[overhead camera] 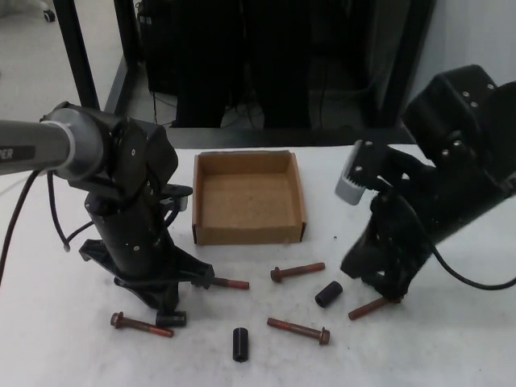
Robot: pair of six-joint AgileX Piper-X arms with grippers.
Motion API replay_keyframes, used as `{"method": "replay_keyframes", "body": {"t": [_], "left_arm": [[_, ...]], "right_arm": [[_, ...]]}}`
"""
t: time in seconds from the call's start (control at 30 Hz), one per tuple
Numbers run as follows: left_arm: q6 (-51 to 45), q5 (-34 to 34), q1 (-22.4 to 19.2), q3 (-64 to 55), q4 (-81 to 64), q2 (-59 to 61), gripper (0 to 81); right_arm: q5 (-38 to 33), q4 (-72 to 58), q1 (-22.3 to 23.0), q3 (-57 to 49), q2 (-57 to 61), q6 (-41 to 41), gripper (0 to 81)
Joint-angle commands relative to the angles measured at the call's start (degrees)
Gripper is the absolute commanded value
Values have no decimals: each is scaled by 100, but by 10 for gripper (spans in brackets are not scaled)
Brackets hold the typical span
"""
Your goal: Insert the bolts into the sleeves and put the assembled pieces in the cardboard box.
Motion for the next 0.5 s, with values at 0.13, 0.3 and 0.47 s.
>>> {"method": "replay_keyframes", "body": {"t": [0.13,0.3,0.47], "left_arm": [[168,109,-35,4,72,110,8],[210,74,-35,4,-302,-81,8],[95,33,-35,4,-991,-617,8]], "right_arm": [[961,-971,137,-90,207,-290,2],[1095,-1001,135,-208,500,-287,2],[1199,-956,135,-330,727,-287,6]]}}
